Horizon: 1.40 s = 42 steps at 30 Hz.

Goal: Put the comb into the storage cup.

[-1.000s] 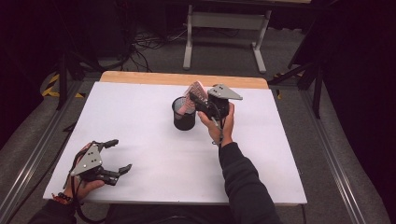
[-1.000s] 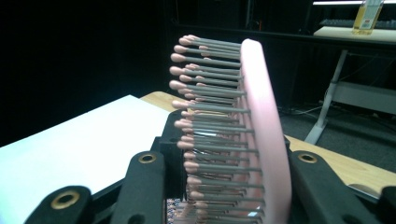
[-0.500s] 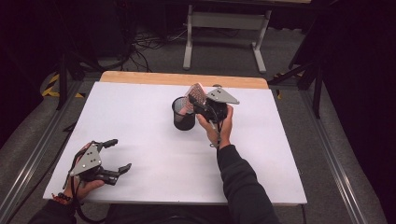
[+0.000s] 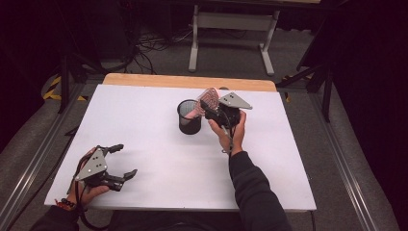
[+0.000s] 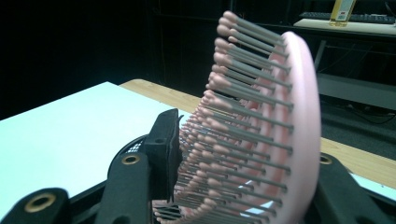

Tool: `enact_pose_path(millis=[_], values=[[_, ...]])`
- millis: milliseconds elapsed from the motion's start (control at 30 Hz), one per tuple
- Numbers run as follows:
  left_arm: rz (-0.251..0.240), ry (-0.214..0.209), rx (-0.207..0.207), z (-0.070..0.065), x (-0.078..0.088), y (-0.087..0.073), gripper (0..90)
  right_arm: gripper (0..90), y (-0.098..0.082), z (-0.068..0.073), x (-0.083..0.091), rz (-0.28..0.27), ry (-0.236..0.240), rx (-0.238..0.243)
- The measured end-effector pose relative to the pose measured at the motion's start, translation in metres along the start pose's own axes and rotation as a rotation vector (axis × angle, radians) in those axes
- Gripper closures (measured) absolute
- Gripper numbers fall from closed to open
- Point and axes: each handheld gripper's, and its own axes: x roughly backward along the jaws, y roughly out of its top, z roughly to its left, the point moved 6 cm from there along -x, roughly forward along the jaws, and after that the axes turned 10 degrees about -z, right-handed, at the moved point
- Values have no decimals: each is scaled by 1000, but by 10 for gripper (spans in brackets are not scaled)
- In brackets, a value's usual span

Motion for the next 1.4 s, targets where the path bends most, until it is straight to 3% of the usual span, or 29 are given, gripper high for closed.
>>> enact_pose_path(millis=[500, 1400], values=[[17, -5, -17, -1, -3, -2, 65, 472, -3, -4, 3, 23, -15, 32], [29, -3, -15, 1, -3, -4, 67, 246, 8, -15, 11, -9, -49, 104]])
